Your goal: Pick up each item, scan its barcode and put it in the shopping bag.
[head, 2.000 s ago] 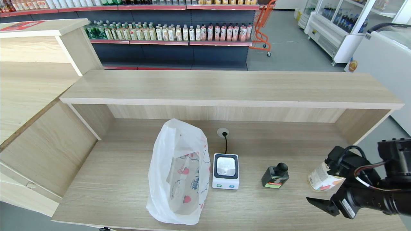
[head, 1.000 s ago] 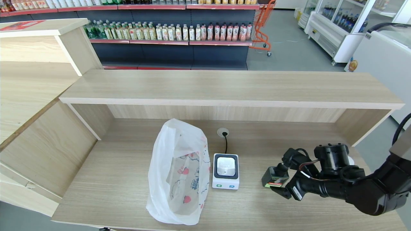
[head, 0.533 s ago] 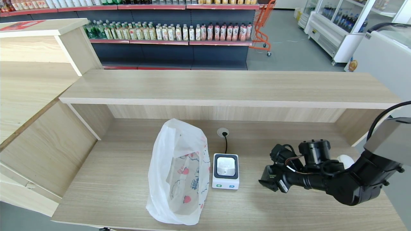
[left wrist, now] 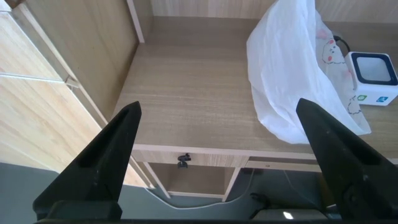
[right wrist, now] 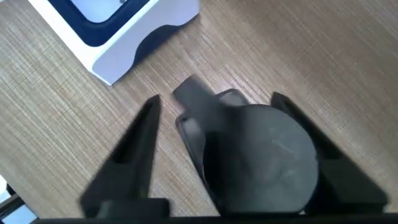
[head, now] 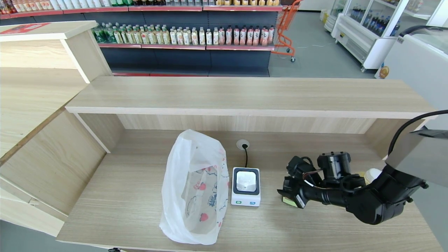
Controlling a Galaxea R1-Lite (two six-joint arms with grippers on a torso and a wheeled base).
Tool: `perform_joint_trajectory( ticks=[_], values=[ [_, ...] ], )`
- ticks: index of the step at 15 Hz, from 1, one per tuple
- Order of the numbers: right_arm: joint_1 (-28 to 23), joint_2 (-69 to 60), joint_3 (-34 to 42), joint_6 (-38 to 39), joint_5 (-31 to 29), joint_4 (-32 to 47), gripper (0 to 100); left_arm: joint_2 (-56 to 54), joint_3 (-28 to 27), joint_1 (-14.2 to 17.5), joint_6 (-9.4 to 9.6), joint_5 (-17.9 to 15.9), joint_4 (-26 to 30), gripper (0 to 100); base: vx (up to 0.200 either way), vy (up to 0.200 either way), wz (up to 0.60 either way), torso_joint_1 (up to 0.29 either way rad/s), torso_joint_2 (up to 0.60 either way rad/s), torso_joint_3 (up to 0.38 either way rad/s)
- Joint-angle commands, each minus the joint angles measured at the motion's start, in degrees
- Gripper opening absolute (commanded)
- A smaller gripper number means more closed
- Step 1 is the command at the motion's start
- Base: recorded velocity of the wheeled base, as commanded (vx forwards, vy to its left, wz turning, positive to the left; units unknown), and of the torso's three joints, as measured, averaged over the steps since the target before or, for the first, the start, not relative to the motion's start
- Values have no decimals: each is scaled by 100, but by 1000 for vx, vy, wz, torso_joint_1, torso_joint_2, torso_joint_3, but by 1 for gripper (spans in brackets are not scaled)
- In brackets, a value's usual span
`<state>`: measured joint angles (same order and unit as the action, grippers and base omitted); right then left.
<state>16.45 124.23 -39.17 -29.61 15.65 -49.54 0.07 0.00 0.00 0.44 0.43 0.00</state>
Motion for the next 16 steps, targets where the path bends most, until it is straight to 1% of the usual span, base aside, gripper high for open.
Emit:
perform_joint_trajectory(
  ticks=[1, 2, 4, 6, 7, 8, 9, 10, 11, 13, 14, 16],
  values=[
    [-1, -145, 217, -1, -10, 15, 0, 1, 0, 0, 0, 1, 0, 100, 0, 0, 0, 0, 0, 0],
    [-27, -224, 401, -1, -10, -12, 0, 1, 0, -9, 0, 1, 0, 100, 0, 0, 0, 0, 0, 0],
    [-98, -365, 762, 87, -10, -513, 0, 1, 0, 0, -9, 1, 0, 100, 0, 0, 0, 0, 0, 0],
    [-124, -699, 1043, 500, -1, -1145, 0, 1, 0, 0, 0, 1, 0, 100, 0, 0, 0, 0, 0, 0],
    [-150, -1094, 1210, 887, -10, -1427, 0, 1, 0, 0, 0, 1, 0, 100, 0, 0, 0, 0, 0, 0],
    [-168, -1226, 1245, 957, -10, -1479, 0, 1, 0, 0, 0, 1, 0, 100, 0, 0, 0, 0, 0, 0],
    [-229, -1815, 1421, 966, 8, -1725, 0, 1, 0, 0, 0, 1, 0, 100, 0, 0, 0, 0, 0, 0],
    [-229, -2131, 1632, 737, 17, -1963, 0, 1, 0, 0, 0, 1, 0, 100, 0, 0, 0, 0, 0, 0],
    [-229, -2351, 1781, 140, 17, -2068, 0, 1, 0, 0, 0, 1, 0, 100, 0, 0, 0, 0, 0, 0],
    [-212, -2474, 1825, -1433, 69, -2314, 0, 1, 0, -9, 0, 1, 0, 100, 0, 0, 0, 0, 0, 0],
    [-186, -2474, 1799, -2233, 474, -2314, 0, 1, 0, 0, 0, 1, 0, 100, 0, 0, 0, 0, 0, 0],
    [-27, -2465, 1790, -3833, 1862, -1936, 0, 1, 0, 0, 0, 1, 0, 100, 0, 0, 0, 0, 0, 0]
  ],
)
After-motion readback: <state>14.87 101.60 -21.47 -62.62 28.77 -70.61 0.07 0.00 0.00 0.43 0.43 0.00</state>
